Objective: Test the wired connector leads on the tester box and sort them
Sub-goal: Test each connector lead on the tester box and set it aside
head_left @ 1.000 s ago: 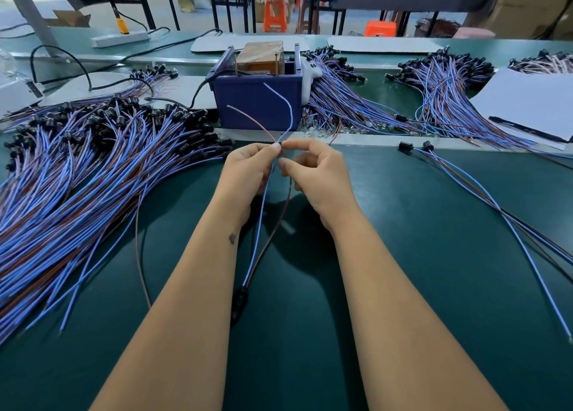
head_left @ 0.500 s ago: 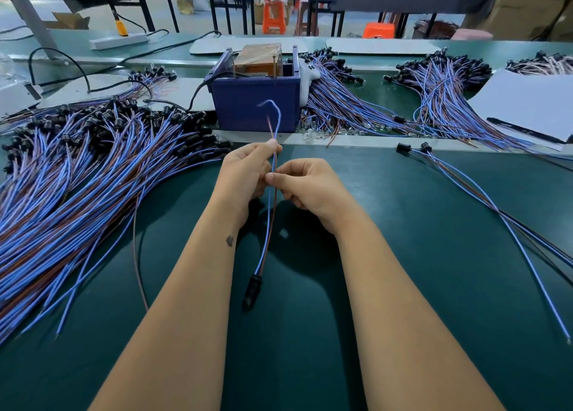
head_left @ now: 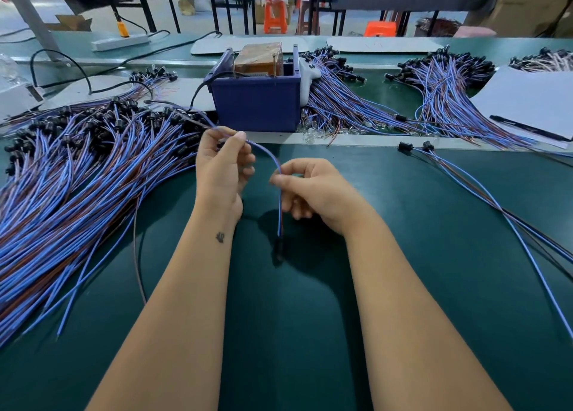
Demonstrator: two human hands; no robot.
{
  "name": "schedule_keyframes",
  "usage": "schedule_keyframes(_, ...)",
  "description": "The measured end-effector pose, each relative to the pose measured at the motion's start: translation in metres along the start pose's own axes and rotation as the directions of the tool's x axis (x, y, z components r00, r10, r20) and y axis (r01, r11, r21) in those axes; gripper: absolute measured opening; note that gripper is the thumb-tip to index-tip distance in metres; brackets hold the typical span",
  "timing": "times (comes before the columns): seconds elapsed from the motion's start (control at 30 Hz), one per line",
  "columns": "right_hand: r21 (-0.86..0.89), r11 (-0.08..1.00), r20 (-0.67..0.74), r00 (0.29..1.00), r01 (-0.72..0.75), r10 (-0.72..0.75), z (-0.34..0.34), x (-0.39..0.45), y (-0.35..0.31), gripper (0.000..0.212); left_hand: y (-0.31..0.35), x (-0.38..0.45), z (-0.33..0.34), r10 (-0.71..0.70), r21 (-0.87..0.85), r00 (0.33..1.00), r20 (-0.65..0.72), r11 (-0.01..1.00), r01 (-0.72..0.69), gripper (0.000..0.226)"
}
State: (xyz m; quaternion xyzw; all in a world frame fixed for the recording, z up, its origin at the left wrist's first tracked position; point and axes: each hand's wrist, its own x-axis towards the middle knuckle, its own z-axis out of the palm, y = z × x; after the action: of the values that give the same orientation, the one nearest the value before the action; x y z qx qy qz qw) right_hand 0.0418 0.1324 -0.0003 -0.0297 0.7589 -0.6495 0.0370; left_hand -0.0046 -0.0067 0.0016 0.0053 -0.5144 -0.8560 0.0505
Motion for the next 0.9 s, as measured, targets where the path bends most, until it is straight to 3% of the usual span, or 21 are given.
schedule_keyframes(0.1,-0.009,0.993,-0.377,0.919,0.116,-0.111,0.0,0.004,0.002,0.017,0.0,-0.001,-0.004,0.111,0.182,0.993,0.03,0.977,-0.115,0.025)
schedule_keyframes(0.2,0.126,0.961,-0.654,0.749,0.246,-0.106,-0.012,0.005,0.002,0.014,-0.007,-0.011,0.003,0.149,0.462,0.927,0.344,0.832,-0.305,0.025)
schedule_keyframes(0.27,0.273,0.897,-0.733,0.679,0.348,-0.041,-0.022,0.005,0.001,0.017,-0.016,-0.019,0.012,0.033,0.628,0.855,0.518,0.664,-0.406,0.025)
schedule_keyframes(0.33,0.239,0.918,-0.777,0.629,0.316,-0.014,-0.033,0.006,0.004,0.022,-0.023,-0.026,0.019,-0.06,0.687,0.757,0.651,0.471,-0.553,0.02)
schedule_keyframes(0.4,0.151,0.966,-0.797,0.604,0.208,-0.006,-0.041,0.006,0.01,0.027,-0.027,-0.03,0.024,-0.08,0.634,0.676,0.733,0.443,-0.634,0.026)
schedule_keyframes(0.47,0.093,0.99,-0.801,0.598,0.11,0.009,-0.049,0.004,0.014,0.028,-0.03,-0.035,0.029,-0.08,0.605,0.638,0.766,0.424,-0.674,0.05)
schedule_keyframes(0.53,0.036,0.999,-0.804,0.595,0.025,0.014,-0.053,0.001,0.017,0.029,-0.031,-0.038,0.029,-0.095,0.624,0.652,0.752,0.422,-0.658,0.07)
schedule_keyframes(0.67,-0.167,0.976,-0.724,0.689,-0.137,-0.027,-0.062,-0.005,0.022,0.027,-0.033,-0.038,0.026,-0.099,0.629,0.674,0.732,0.476,-0.614,0.071)
schedule_keyframes(0.77,-0.463,0.841,-0.634,0.768,-0.28,-0.094,-0.08,-0.014,0.019,0.024,-0.033,-0.037,0.027,-0.091,0.646,0.711,0.697,0.51,-0.568,0.06)
schedule_keyframes(0.9,-0.716,0.552,-0.57,0.814,-0.427,-0.111,-0.111,-0.032,0.005,0.033,-0.036,-0.035,0.027,-0.1,0.652,0.729,0.678,0.541,-0.532,0.044)
